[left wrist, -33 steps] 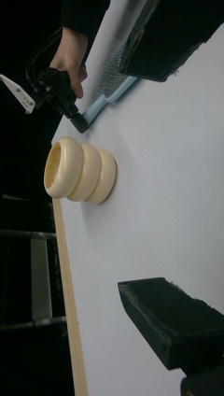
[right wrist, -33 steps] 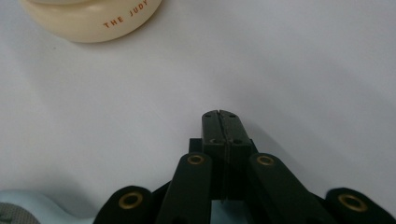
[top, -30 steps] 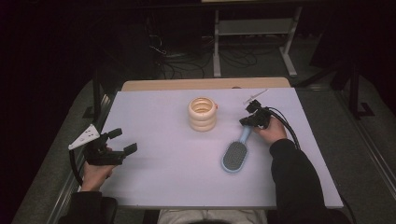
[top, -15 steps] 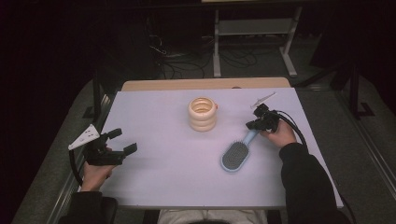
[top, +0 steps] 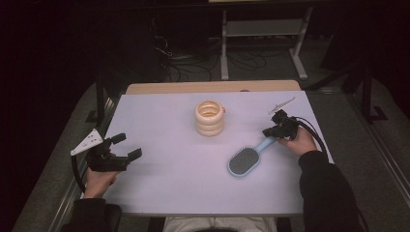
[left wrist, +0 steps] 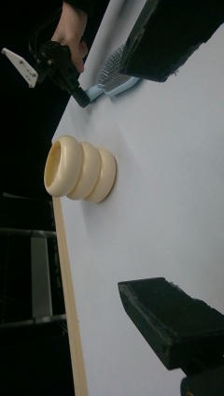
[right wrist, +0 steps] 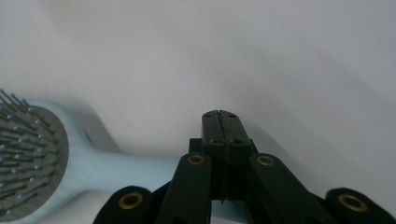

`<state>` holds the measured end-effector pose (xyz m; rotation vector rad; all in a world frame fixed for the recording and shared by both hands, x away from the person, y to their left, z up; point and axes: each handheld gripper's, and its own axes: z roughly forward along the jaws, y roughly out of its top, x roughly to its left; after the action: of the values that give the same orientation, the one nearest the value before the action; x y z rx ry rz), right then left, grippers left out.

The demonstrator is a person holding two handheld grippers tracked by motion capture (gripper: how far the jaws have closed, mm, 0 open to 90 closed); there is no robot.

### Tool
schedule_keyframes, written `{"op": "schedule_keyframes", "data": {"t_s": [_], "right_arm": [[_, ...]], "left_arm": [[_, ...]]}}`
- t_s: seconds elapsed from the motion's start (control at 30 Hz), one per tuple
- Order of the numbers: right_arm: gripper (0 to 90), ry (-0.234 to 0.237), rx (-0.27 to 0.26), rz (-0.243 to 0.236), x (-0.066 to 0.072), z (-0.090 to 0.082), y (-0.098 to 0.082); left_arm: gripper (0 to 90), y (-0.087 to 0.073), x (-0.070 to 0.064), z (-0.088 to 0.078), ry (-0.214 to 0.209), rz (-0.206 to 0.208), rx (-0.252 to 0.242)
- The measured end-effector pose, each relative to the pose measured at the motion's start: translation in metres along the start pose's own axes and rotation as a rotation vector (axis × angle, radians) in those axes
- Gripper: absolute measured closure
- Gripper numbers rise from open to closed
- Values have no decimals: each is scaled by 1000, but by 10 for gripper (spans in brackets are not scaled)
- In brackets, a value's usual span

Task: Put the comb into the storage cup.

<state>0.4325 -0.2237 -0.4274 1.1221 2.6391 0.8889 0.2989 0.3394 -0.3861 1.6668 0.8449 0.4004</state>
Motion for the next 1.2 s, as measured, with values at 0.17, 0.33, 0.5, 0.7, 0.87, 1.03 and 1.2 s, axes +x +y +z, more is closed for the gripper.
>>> {"op": "schedule_keyframes", "data": {"t_s": [0.17,0.33,0.5,0.7,0.87,1.03,1.2], "right_arm": [[888,18,3,1,-2,-7,-9],[888,33,6,11,-3,-13,-19],[888,35,24,-2,-1,-17,-26],[888,28,39,-19,4,-22,-33],[888,35,51,-33,11,-27,-41],[888,32,69,-62,21,-32,-44],[887,29,65,-89,30,-39,-46]], "left_arm": [[0,0,0,0,2,1,-1],[0,0,0,0,2,3,4],[0,0,0,0,2,2,2],[0,0,0,-1,6,3,-2],[0,0,0,0,8,6,1],[0,0,-1,-1,11,5,-10],[0,0,-2,-2,18,10,-13]]}}
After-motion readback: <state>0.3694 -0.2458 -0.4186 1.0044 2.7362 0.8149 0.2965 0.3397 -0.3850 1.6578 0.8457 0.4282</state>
